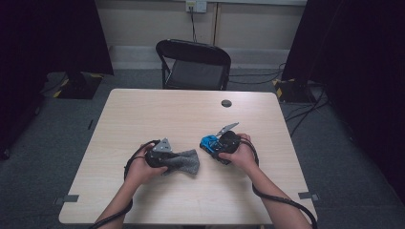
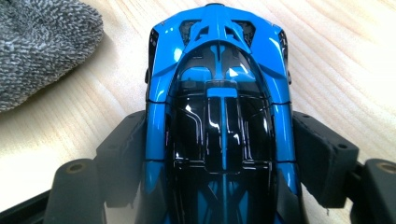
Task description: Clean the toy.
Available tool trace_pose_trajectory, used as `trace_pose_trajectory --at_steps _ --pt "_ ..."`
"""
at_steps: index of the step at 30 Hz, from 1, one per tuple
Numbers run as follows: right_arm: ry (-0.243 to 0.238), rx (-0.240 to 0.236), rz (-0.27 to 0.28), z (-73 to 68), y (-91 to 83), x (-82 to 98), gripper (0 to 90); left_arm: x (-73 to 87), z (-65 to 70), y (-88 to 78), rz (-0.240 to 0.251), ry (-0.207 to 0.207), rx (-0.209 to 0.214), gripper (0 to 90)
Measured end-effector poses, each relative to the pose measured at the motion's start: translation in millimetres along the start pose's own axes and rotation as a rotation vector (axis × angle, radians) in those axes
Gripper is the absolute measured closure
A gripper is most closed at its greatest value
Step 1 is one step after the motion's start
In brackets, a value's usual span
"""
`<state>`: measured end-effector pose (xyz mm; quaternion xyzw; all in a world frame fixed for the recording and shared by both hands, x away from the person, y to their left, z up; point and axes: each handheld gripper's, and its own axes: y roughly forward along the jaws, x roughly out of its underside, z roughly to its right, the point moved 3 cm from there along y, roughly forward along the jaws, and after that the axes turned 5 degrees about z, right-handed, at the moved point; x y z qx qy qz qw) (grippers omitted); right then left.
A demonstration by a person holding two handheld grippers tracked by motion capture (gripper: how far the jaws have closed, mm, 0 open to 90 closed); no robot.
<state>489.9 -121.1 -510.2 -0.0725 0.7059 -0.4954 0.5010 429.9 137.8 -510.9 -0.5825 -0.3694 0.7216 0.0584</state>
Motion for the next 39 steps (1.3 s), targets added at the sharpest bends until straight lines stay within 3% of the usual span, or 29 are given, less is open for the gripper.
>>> trace_pose_trajectory --at_steps 12,16,20,21,25,28,36,37,38,39 --pt "0.047 0.027 0.031 -0.1 -1.6 1.9 26.4 -0.5 -0.7 -0.5 -0.003 -0.005 0.000 60.4" --pt "0.060 0.016 0.041 0.1 -4.8 0.6 27.2 -1.1 -0.5 -0.7 -0.005 -0.001 -0.001 59.8" --pt "0.043 0.005 0.041 -2.0 -8.3 -2.6 28.8 -2.0 0.2 0.1 0.002 0.009 0.001 56.2" --pt "0.015 0.014 0.021 -3.5 -7.2 -2.1 28.8 -2.0 0.2 0.0 0.000 0.014 0.003 54.7" --pt "0.047 0.005 0.028 -1.4 -7.3 0.2 28.9 -2.1 0.7 -0.1 0.002 0.013 0.006 52.6" --pt "0.041 0.003 0.018 -1.0 -7.9 0.6 28.9 -2.8 1.3 0.7 0.006 0.010 0.007 50.6" --pt "0.039 -0.005 0.016 -2.3 -13.7 -3.2 28.9 -2.4 4.1 6.8 -0.013 0.083 0.002 44.5" --pt "0.040 -0.009 0.019 -2.4 -14.7 -3.5 28.9 -2.2 5.1 6.3 -0.020 0.094 0.003 48.4" --pt "0.041 -0.009 0.020 -2.4 -15.7 -3.9 28.9 -3.0 5.2 4.4 -0.033 0.089 0.008 61.6" --pt "0.041 -0.009 0.020 -2.4 -15.7 -3.9 28.9 -3.0 5.2 4.4 -0.033 0.089 0.008 69.2"
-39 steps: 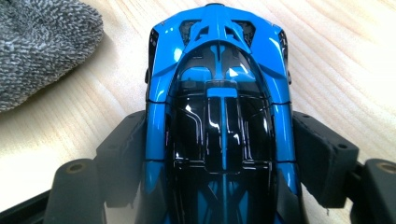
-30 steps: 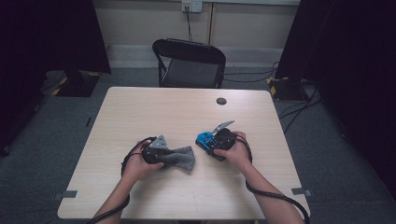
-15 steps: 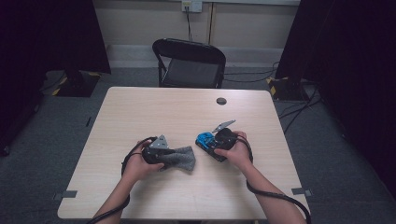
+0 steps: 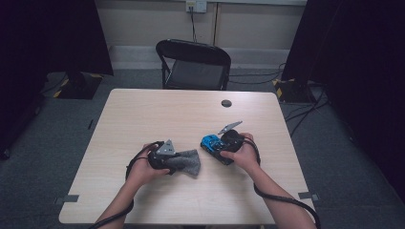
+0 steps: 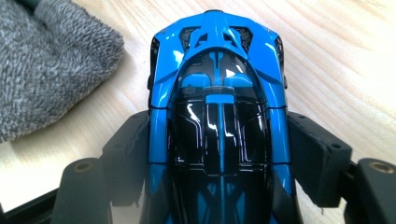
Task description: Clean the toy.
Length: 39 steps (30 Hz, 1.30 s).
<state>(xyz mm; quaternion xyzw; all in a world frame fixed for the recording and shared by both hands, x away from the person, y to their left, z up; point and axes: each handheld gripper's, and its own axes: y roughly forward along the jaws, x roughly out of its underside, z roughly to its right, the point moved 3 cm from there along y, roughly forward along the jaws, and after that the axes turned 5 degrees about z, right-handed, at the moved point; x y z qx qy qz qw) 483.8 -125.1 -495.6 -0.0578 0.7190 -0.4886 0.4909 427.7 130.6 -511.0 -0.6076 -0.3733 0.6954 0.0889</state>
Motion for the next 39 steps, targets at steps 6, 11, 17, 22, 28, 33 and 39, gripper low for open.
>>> trace_pose_trajectory --at_steps 6,11,17,22,28,33,39 --pt "-0.007 -0.031 0.013 -3.1 -9.0 -0.6 28.9 -6.6 -14.6 -14.7 0.051 -0.167 -0.094 77.0" --pt "-0.047 -0.064 0.016 -14.1 -13.8 -4.2 28.9 -15.5 -40.1 -32.5 0.123 -0.277 -0.239 76.8" --pt "-0.089 -0.107 0.040 -31.9 -15.0 -11.6 28.9 -30.1 -57.6 -28.9 0.126 -0.339 -0.310 76.3" --pt "-0.108 -0.143 0.057 -45.3 -15.2 -18.4 28.9 -44.2 -61.9 -11.1 0.085 -0.327 -0.321 76.1" --pt "-0.104 -0.155 0.079 -46.6 -14.9 -24.3 28.9 -44.3 -50.8 6.7 0.040 -0.305 -0.232 76.1" --pt "-0.093 -0.134 0.081 -42.5 -15.1 -24.3 28.9 -42.2 -45.0 4.3 0.051 -0.306 -0.175 76.5" --pt "-0.082 -0.125 0.087 -39.1 -14.1 -25.4 28.9 -39.6 -41.0 -0.3 0.053 -0.313 -0.139 76.5"
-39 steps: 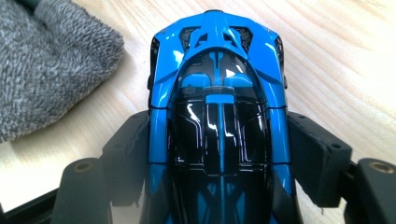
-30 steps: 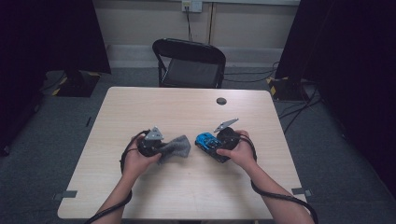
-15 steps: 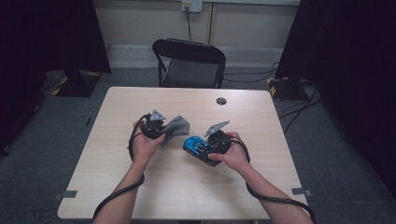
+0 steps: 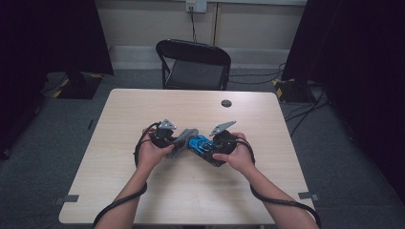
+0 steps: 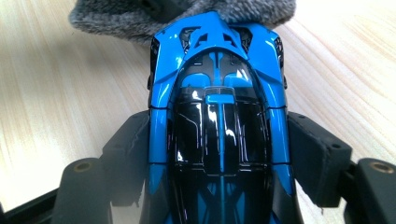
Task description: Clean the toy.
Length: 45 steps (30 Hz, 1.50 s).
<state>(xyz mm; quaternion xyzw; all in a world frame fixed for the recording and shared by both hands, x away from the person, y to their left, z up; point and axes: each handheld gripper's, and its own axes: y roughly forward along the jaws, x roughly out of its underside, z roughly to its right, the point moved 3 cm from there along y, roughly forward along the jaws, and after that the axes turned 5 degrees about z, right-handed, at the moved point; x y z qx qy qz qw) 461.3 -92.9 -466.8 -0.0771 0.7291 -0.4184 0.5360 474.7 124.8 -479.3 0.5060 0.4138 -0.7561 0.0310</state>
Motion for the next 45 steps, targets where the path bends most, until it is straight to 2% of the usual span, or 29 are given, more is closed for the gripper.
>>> trace_pose_trajectory --at_steps 5,11,12,18,21,24,28,29,30,33,36,38,41,45 --pt "-0.007 0.009 -0.019 1.0 0.7 -0.3 28.9 3.6 -0.5 -6.9 -0.001 0.004 0.010 76.5" --pt "0.026 0.035 -0.021 11.5 1.3 3.7 28.9 7.2 2.6 -12.8 0.004 0.010 0.040 76.6" --pt "0.028 0.040 -0.023 13.0 1.4 4.3 28.9 7.3 5.6 -14.0 0.000 0.023 0.054 76.6" --pt "0.051 0.058 -0.022 19.9 2.1 5.1 28.9 6.5 17.6 -17.4 0.013 0.039 0.097 76.6" --pt "0.058 0.070 -0.020 22.7 2.1 4.1 28.9 6.3 21.9 -21.5 0.001 0.062 0.106 76.7" --pt "0.064 0.072 -0.015 25.2 1.1 3.9 28.9 6.4 23.0 -27.6 0.010 0.063 0.112 76.8" --pt "0.065 0.071 -0.013 26.5 -0.2 4.3 28.9 4.2 17.7 -35.9 0.040 0.059 0.082 76.9" --pt "0.057 0.067 -0.015 24.3 -0.6 4.8 28.9 0.4 9.8 -41.2 0.071 0.036 0.053 76.8" --pt "0.052 0.060 -0.019 22.5 -0.7 4.9 28.9 -1.8 5.5 -43.2 0.078 0.026 0.033 76.8" --pt "0.046 0.044 -0.013 16.8 -1.3 4.6 28.9 -9.1 -5.1 -45.3 0.099 0.006 0.005 76.8" --pt "0.030 0.033 -0.011 10.9 -1.1 3.8 28.9 -15.1 -10.4 -41.7 0.098 -0.005 -0.029 76.8" --pt "0.021 0.024 -0.012 7.7 -0.9 3.5 28.9 -18.0 -13.0 -37.2 0.089 0.002 -0.048 76.8" --pt "0.015 0.013 -0.011 4.1 -0.9 3.1 28.9 -20.7 -15.0 -28.2 0.076 -0.003 -0.065 76.7" --pt "0.010 0.006 -0.007 2.1 -0.3 4.2 28.9 -23.8 -15.7 -16.6 0.066 -0.019 -0.067 76.7"
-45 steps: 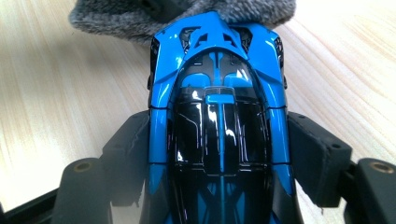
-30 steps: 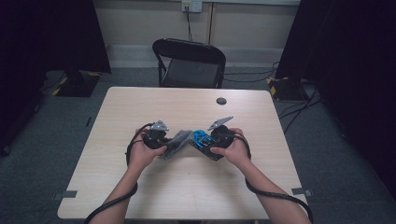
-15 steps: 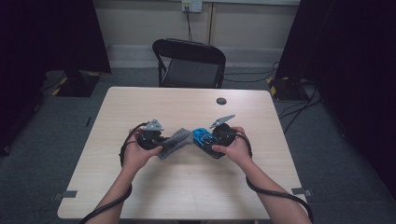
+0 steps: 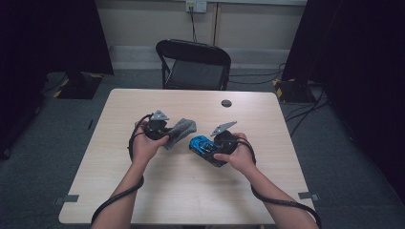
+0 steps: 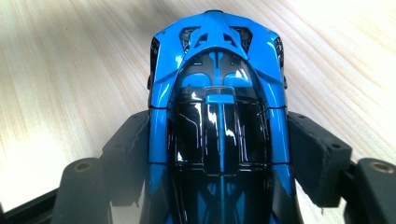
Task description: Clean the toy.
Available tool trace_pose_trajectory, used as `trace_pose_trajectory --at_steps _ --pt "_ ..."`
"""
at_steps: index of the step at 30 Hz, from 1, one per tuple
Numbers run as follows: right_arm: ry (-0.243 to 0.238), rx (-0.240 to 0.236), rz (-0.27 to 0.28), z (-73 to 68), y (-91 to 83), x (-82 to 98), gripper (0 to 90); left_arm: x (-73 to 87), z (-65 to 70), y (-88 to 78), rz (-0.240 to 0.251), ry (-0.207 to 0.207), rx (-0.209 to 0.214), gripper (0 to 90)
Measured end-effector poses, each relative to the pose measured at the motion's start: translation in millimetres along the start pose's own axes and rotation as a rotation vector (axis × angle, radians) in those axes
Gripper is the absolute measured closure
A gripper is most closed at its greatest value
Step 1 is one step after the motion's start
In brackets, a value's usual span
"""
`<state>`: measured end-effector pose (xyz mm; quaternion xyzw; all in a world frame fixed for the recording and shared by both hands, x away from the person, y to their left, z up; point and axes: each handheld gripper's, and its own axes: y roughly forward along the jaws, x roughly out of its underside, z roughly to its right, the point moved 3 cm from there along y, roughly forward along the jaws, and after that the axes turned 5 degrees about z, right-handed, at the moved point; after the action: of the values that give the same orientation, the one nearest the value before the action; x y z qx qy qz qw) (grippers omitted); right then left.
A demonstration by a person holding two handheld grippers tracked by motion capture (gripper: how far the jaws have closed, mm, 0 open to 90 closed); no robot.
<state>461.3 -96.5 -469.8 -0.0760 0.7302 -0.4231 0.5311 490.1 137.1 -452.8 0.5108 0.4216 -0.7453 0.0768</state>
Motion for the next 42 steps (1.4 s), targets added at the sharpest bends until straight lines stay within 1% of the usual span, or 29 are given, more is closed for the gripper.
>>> trace_pose_trajectory --at_steps 1,4,5,6,7,8,11,13,15,16,19,21,24,25,26,27,30,34,37,38,39,42 --pt "-0.004 -0.003 -0.002 -0.5 0.0 0.2 28.9 0.0 0.0 0.0 0.000 0.000 0.000 76.7" --pt "-0.005 -0.010 -0.002 -1.4 -0.1 0.9 28.9 -2.6 3.4 8.9 -0.005 -0.008 0.006 76.7" --pt "-0.006 -0.009 -0.003 -1.7 -0.1 1.1 28.9 -3.0 3.4 10.5 -0.010 -0.001 0.006 76.7" --pt "-0.007 -0.009 0.000 -1.9 -0.2 1.2 28.9 -3.1 4.1 12.2 -0.012 -0.007 0.006 76.7" --pt "-0.009 -0.013 -0.001 -2.0 -0.3 1.2 28.9 -3.0 4.2 14.3 -0.018 0.002 0.003 76.6" --pt "-0.007 -0.012 0.003 -2.2 -0.5 1.1 28.9 -2.6 5.1 15.9 -0.031 0.002 0.009 76.7" --pt "-0.011 -0.013 0.004 -2.6 -1.4 0.2 28.9 -0.6 8.6 21.1 -0.050 0.011 0.021 76.7" --pt "-0.010 -0.015 0.010 -2.4 -1.8 -0.4 28.9 0.8 10.5 23.2 -0.055 0.011 0.037 76.6" --pt "-0.012 -0.013 0.009 -2.7 -1.9 -0.8 28.9 2.7 11.5 24.9 -0.057 0.009 0.038 76.6" --pt "-0.018 -0.009 0.009 -3.1 -1.8 -0.9 28.9 3.4 11.6 25.2 -0.058 0.009 0.047 76.7" --pt "-0.017 -0.010 0.007 -3.4 -1.6 -1.2 28.9 4.8 12.8 25.1 -0.060 0.001 0.060 76.6" --pt "-0.018 -0.010 0.005 -3.3 -1.0 -1.9 28.9 5.6 13.2 23.0 -0.069 0.021 0.062 76.6" --pt "-0.021 -0.012 0.003 -3.1 -0.2 -2.4 28.9 5.9 13.1 21.2 -0.068 0.026 0.064 76.6" --pt "-0.029 -0.008 -0.004 -2.4 0.5 -2.8 28.9 6.5 12.6 19.3 -0.070 0.033 0.066 76.7" --pt "-0.020 -0.004 -0.003 -2.2 0.9 -2.8 28.9 6.5 12.6 19.3 -0.070 0.033 0.066 76.7" --pt "-0.023 -0.003 -0.003 -1.6 1.2 -2.9 28.9 7.2 11.7 16.2 -0.080 0.039 0.067 76.7" --pt "-0.022 0.002 -0.004 -0.8 1.6 -3.0 28.9 8.6 11.2 13.7 -0.079 0.036 0.067 76.6" --pt "-0.019 0.015 -0.010 2.9 2.1 -2.9 28.9 13.9 10.5 9.2 -0.074 0.027 0.081 76.5" --pt "0.000 0.027 -0.008 6.2 2.5 -2.5 28.9 17.9 11.9 5.7 -0.075 0.028 0.093 76.5" --pt "0.002 0.023 -0.010 7.0 2.6 -2.4 28.9 18.8 12.5 4.8 -0.074 0.025 0.098 76.6" --pt "0.004 0.027 -0.008 7.8 2.4 -2.3 28.9 19.7 13.7 3.6 -0.072 0.017 0.107 76.5" --pt "0.012 0.036 -0.006 9.9 1.7 -3.0 28.9 22.6 16.5 1.6 -0.063 0.013 0.119 76.5"
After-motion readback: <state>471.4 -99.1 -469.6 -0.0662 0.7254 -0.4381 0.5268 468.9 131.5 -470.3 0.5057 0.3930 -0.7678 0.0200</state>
